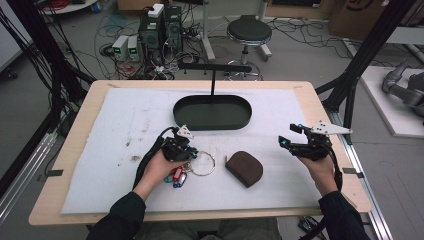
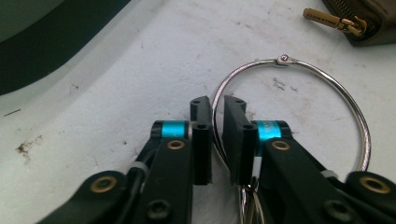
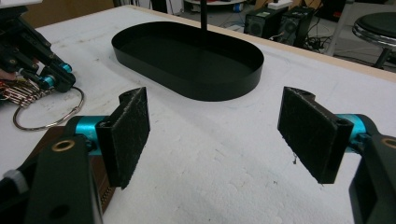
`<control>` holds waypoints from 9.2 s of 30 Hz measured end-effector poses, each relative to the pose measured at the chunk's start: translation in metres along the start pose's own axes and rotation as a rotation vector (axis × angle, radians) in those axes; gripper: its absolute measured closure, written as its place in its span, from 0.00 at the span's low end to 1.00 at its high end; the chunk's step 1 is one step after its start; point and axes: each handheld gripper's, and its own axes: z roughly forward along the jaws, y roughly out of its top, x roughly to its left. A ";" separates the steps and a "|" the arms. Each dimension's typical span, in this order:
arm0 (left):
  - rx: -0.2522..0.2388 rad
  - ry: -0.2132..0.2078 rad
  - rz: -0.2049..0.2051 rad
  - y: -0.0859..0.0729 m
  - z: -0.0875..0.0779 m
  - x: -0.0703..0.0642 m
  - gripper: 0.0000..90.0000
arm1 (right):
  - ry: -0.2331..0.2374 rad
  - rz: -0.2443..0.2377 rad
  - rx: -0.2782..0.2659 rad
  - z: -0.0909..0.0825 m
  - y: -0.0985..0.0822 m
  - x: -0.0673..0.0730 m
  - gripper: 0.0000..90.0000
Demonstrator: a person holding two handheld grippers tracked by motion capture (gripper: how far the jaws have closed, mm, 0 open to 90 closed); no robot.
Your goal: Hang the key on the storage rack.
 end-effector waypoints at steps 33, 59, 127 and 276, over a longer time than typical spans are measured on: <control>-0.263 -0.050 0.165 -0.006 -0.052 -0.027 0.96 | 0.008 0.003 -0.030 -0.004 0.002 0.002 0.29; -0.295 -0.142 0.208 -0.018 -0.066 -0.045 0.90 | 0.007 -0.002 -0.030 -0.004 0.003 0.002 0.29; -0.427 -0.062 0.274 0.025 -0.123 -0.026 0.96 | 0.003 0.004 -0.023 -0.002 0.002 0.000 0.29; -0.546 0.185 0.042 0.008 -0.156 0.033 0.36 | 0.007 -0.015 -0.015 -0.001 0.003 0.002 0.29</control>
